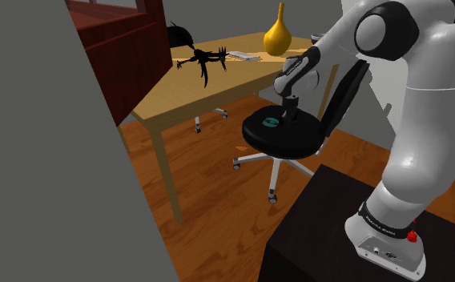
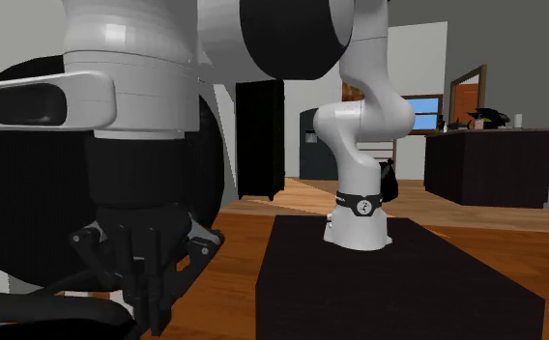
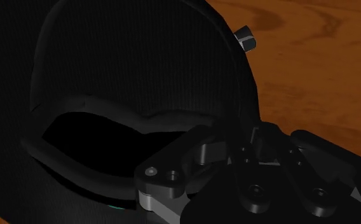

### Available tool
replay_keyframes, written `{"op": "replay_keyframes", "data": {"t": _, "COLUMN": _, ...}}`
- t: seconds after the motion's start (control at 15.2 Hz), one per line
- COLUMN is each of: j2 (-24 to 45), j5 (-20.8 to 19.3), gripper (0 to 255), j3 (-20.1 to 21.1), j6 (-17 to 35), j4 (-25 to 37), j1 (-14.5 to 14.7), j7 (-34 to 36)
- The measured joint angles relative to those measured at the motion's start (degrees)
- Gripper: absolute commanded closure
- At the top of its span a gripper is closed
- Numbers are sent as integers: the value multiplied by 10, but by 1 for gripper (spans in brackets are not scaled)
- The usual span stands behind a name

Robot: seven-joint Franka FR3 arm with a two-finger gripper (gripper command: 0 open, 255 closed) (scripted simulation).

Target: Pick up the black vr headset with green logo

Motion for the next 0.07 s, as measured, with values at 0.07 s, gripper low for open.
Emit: {"op": "replay_keyframes", "data": {"t": 0.07, "j2": -4, "j5": -1, "gripper": 255, "j3": -1, "j6": -4, "j4": 0, "j1": 1, "j7": 1}}
